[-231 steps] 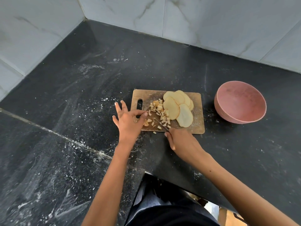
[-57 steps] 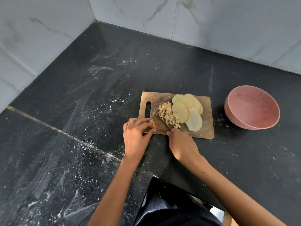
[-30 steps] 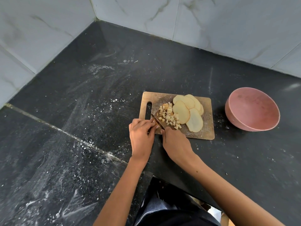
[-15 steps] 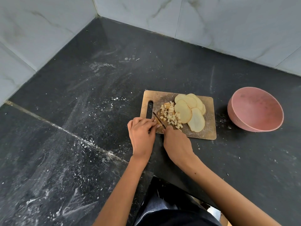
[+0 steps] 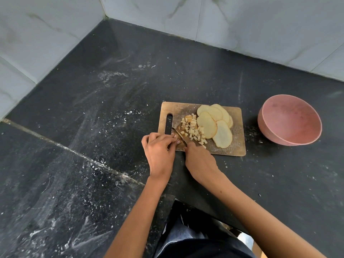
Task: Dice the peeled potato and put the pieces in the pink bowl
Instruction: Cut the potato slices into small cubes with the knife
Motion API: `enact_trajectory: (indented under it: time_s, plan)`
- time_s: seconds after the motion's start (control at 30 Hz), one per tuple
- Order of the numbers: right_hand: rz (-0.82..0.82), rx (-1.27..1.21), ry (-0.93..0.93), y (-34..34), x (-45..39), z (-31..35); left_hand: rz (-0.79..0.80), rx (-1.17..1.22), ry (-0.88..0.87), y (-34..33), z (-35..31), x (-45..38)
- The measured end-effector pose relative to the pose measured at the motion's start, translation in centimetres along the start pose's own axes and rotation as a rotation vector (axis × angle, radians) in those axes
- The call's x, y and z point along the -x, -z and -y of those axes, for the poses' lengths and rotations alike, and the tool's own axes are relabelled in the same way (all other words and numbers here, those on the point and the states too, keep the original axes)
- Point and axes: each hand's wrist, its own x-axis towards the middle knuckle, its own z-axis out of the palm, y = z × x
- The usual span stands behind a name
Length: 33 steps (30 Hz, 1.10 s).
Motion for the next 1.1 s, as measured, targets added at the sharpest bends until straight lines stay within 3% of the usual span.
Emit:
enact_trajectory:
  time_s: [0.47,0.77,0.93,1.1]
  plan:
    - [0.039,0.014,-0.052,-0.6,2.4,-2.1,0.010,-0.042,0.051,0.2,-0.7,0.0]
    - [0.160,-0.342,-0.043,0.1,1.9,-3.7,0.055,-0.021,0.055,0.4,-0.5,-0.3]
    - [-0.001,-0.194,-0.019,0.7,2.4,-4.3,0.056,-0.015,0.070,0.3,-0.7,-0.1]
    - [-0.042,-0.135,0.010,0.5,1.0,-2.5,0.072,-0.028,0.057,0.4,-0.7,0.0]
